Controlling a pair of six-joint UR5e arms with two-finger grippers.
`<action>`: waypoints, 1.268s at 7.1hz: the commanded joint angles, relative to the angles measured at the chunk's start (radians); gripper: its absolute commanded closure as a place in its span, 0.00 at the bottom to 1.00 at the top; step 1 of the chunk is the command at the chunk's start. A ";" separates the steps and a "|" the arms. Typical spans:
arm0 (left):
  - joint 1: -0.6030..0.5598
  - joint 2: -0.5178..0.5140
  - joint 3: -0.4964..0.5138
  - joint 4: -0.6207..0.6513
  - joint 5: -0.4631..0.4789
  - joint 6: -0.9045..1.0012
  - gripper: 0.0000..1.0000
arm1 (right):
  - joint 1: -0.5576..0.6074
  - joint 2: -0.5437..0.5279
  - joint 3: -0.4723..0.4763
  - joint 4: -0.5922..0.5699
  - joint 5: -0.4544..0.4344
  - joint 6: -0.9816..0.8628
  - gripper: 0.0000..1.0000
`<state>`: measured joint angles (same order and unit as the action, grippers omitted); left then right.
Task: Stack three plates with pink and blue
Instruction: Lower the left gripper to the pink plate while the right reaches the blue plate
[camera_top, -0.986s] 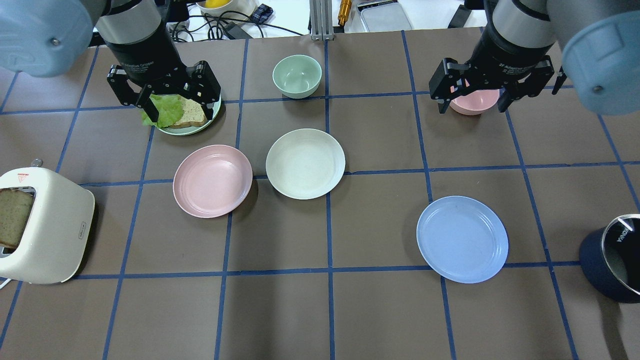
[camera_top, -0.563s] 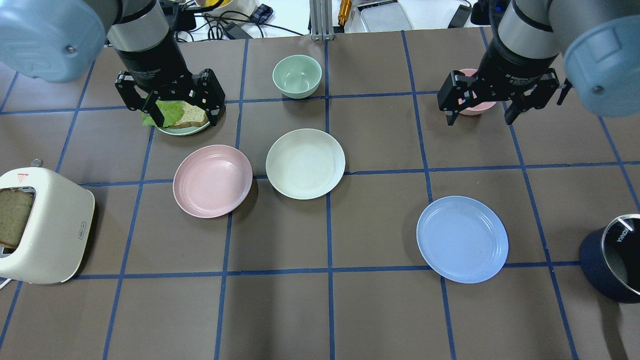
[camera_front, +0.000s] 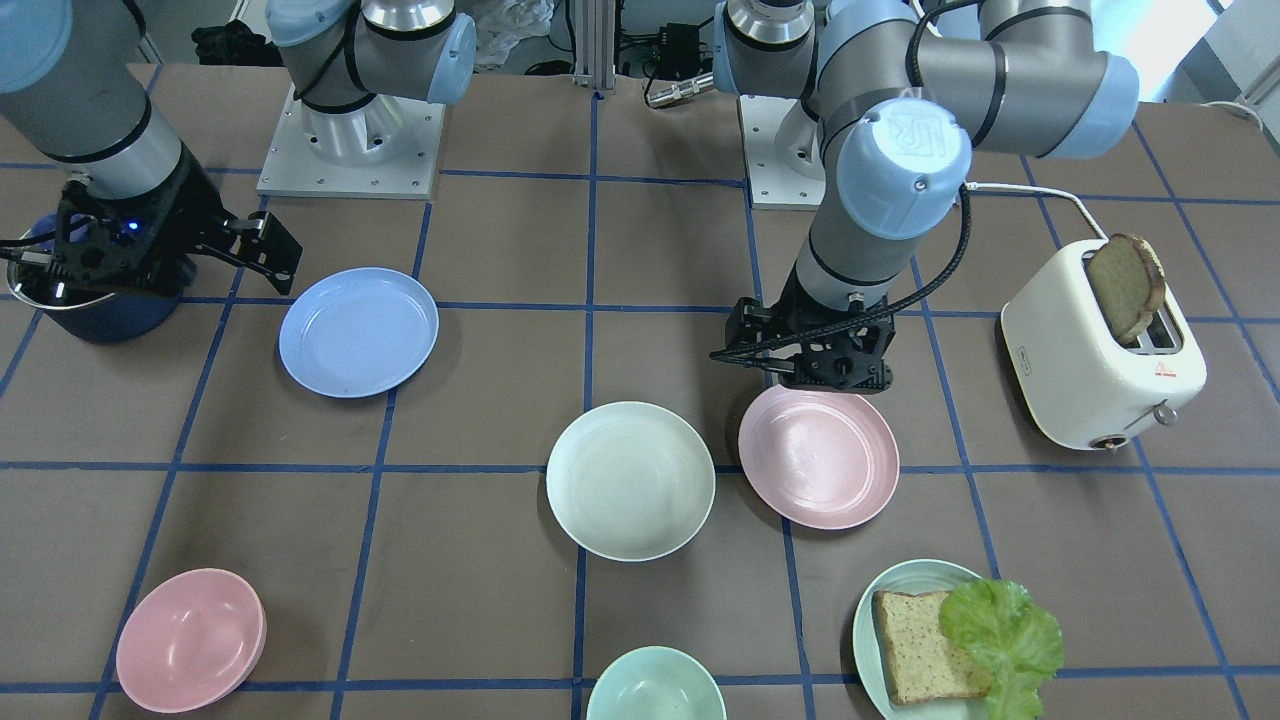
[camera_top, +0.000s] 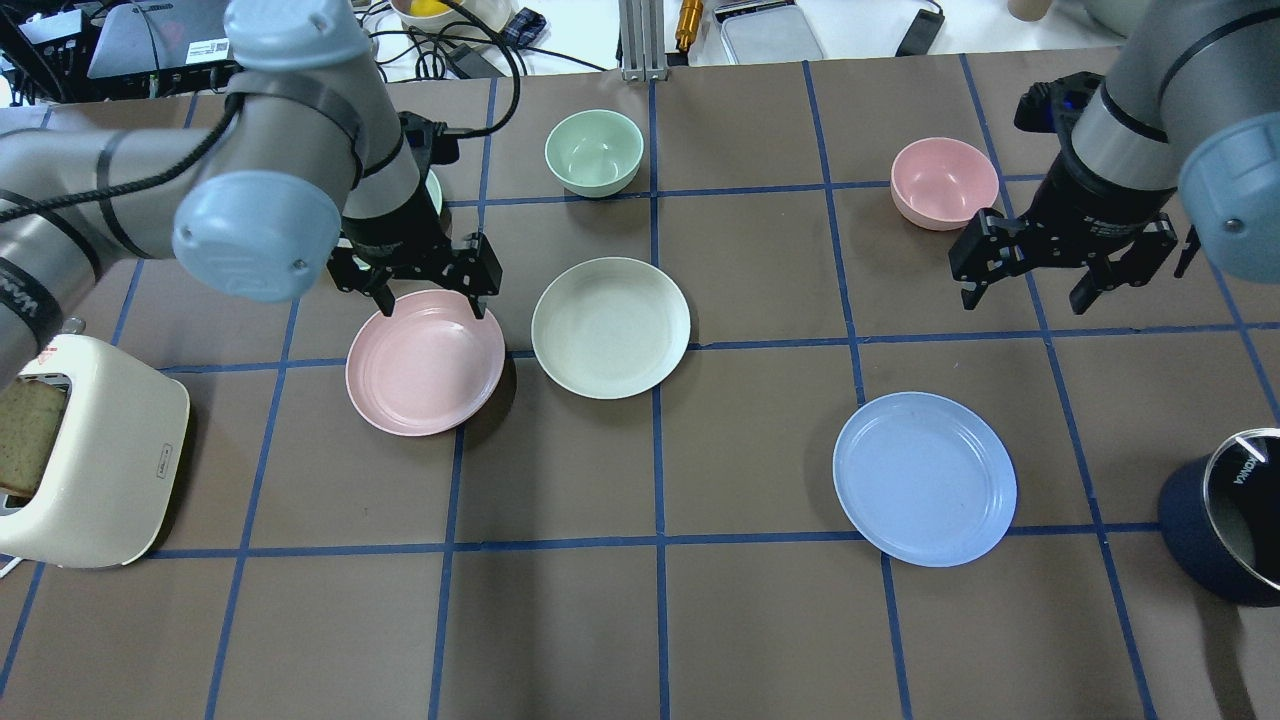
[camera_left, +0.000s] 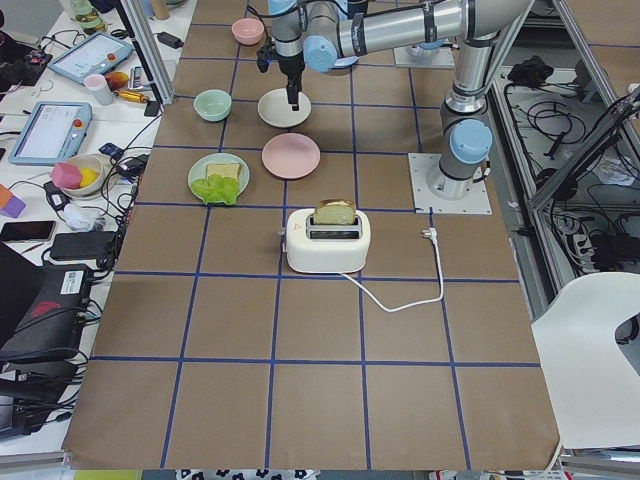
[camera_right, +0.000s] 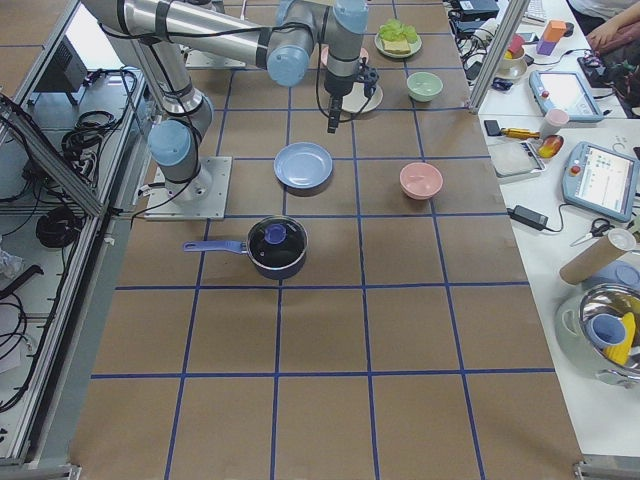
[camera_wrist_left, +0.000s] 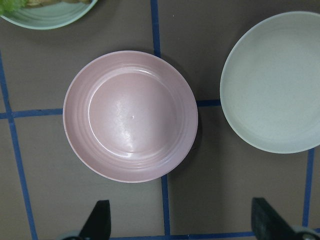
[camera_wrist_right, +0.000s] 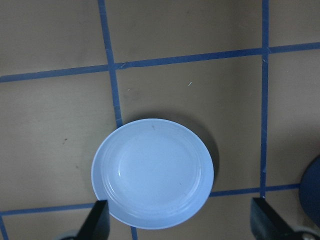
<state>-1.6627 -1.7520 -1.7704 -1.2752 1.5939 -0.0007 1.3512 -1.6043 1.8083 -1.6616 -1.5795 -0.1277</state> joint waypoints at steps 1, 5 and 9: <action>-0.048 -0.056 -0.191 0.306 0.004 0.028 0.00 | -0.110 0.000 0.151 -0.088 0.006 -0.081 0.00; -0.048 -0.214 -0.225 0.562 0.101 0.080 0.39 | -0.152 0.001 0.412 -0.329 0.010 -0.081 0.00; -0.048 -0.193 -0.224 0.567 0.101 0.067 1.00 | -0.222 0.041 0.588 -0.624 0.019 -0.096 0.00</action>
<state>-1.7104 -1.9599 -1.9950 -0.7083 1.6956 0.0734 1.1358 -1.5876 2.3686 -2.2062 -1.5622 -0.2221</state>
